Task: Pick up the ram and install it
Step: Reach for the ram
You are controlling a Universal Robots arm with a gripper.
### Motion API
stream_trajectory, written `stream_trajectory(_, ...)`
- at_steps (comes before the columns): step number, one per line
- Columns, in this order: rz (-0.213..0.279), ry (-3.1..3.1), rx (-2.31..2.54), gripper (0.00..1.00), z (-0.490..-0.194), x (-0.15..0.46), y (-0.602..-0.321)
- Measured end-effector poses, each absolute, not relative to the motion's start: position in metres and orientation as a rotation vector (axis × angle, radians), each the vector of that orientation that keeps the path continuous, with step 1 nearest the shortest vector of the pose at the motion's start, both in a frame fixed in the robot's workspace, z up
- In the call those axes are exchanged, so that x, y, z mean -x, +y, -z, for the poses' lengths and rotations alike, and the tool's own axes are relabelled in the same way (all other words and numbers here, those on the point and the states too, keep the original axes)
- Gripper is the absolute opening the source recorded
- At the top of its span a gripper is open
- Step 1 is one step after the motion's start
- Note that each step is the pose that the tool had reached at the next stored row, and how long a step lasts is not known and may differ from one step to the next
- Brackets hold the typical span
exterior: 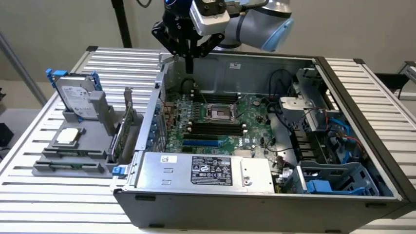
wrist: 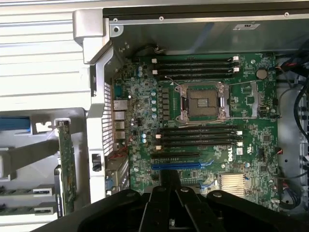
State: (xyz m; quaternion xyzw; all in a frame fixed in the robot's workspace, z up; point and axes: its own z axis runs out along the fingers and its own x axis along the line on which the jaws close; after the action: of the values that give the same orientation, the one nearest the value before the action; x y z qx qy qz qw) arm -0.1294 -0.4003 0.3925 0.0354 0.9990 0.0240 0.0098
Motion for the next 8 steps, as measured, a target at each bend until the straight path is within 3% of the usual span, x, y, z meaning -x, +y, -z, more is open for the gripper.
stream_trajectory(8, -0.075, 3.124, -0.111, 0.11, -0.39, 0.162, -0.406)
